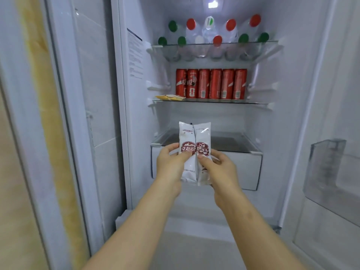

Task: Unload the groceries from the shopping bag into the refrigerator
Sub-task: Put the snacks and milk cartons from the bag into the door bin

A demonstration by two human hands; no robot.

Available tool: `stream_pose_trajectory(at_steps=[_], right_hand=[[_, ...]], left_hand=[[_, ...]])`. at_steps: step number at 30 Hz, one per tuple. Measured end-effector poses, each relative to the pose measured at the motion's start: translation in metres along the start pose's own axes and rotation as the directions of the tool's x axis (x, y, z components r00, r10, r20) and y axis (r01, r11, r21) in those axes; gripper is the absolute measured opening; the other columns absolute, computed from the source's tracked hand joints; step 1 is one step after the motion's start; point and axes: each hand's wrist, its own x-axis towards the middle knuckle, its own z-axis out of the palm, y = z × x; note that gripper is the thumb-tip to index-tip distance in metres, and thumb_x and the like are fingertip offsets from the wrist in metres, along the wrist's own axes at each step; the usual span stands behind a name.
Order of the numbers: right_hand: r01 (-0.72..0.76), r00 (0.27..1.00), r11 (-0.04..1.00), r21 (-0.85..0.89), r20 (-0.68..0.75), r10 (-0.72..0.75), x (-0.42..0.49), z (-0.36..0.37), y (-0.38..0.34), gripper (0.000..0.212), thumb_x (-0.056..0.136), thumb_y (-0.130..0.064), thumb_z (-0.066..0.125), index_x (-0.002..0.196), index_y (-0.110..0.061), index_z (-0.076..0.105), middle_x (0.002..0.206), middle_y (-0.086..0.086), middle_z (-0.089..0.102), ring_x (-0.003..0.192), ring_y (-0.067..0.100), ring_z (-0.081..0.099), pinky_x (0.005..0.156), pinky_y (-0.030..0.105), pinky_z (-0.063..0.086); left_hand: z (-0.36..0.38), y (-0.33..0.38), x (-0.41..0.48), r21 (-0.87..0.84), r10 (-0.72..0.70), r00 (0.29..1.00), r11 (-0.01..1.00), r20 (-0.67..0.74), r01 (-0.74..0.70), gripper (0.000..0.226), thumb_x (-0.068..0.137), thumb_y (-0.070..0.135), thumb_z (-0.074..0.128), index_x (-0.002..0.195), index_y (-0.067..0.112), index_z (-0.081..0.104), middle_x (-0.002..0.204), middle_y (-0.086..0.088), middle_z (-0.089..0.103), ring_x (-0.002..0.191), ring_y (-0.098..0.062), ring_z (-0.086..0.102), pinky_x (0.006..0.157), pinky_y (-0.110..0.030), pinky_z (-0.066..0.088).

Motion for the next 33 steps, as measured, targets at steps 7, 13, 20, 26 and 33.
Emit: stream_pose_trajectory(at_steps=[7, 13, 20, 26, 33], right_hand=[[0.120, 0.993, 0.991, -0.064, 0.007, -0.120, 0.053, 0.020, -0.025, 0.017, 0.086, -0.008, 0.064, 0.099, -0.018, 0.059, 0.087, -0.006, 0.066, 0.078, 0.010, 0.064, 0.063, 0.022, 0.049], [0.160, 0.985, 0.981, -0.110, -0.049, -0.166, 0.113, 0.050, -0.056, 0.021, 0.087, -0.012, 0.063, 0.108, -0.013, 0.062, 0.098, 0.003, 0.067, 0.089, 0.018, 0.064, 0.070, 0.031, 0.053], [0.233, 0.963, 0.961, -0.150, -0.101, -0.250, 0.172, 0.071, -0.094, 0.017, 0.088, -0.004, 0.050, 0.077, -0.012, 0.060, 0.069, -0.001, 0.059, 0.061, 0.010, 0.055, 0.052, 0.023, 0.044], [0.239, 0.938, 0.897, -0.372, -0.150, -0.312, 0.224, 0.081, -0.100, 0.021, 0.086, -0.008, 0.052, 0.105, -0.002, 0.060, 0.087, 0.009, 0.062, 0.076, 0.019, 0.055, 0.067, 0.033, 0.047], [0.262, 0.935, 0.854, -0.449, -0.101, -0.340, 0.267, 0.077, -0.095, 0.029, 0.089, -0.006, 0.054, 0.114, -0.015, 0.045, 0.092, -0.002, 0.053, 0.080, 0.016, 0.058, 0.073, 0.036, 0.054]], left_hand=[[0.022, 0.020, 0.061, 0.016, 0.069, 0.997, 0.997, 0.034, -0.070, 0.029, 0.081, 0.003, 0.068, 0.106, 0.012, 0.057, 0.102, -0.008, 0.066, 0.089, -0.027, 0.066, 0.078, -0.041, 0.056], [0.048, 0.057, 0.129, 0.039, 0.093, 0.988, 0.994, 0.122, -0.098, 0.038, 0.084, 0.000, 0.063, 0.121, 0.008, 0.060, 0.106, -0.011, 0.068, 0.091, -0.027, 0.068, 0.081, -0.044, 0.056], [0.076, 0.094, 0.206, 0.144, 0.170, 0.973, 0.971, 0.154, -0.192, 0.044, 0.083, -0.005, 0.061, 0.124, 0.008, 0.056, 0.116, -0.013, 0.063, 0.104, -0.032, 0.061, 0.091, -0.048, 0.051], [0.099, 0.107, 0.255, 0.337, 0.262, 0.944, 0.886, 0.203, -0.318, 0.044, 0.084, -0.002, 0.060, 0.123, 0.018, 0.054, 0.125, -0.005, 0.055, 0.102, -0.024, 0.057, 0.090, -0.039, 0.051], [0.101, 0.102, 0.269, 0.538, 0.376, 0.894, 0.714, 0.245, -0.448, 0.042, 0.087, -0.011, 0.039, 0.094, 0.019, 0.068, 0.126, -0.003, 0.057, 0.097, -0.019, 0.055, 0.075, -0.024, 0.044]])
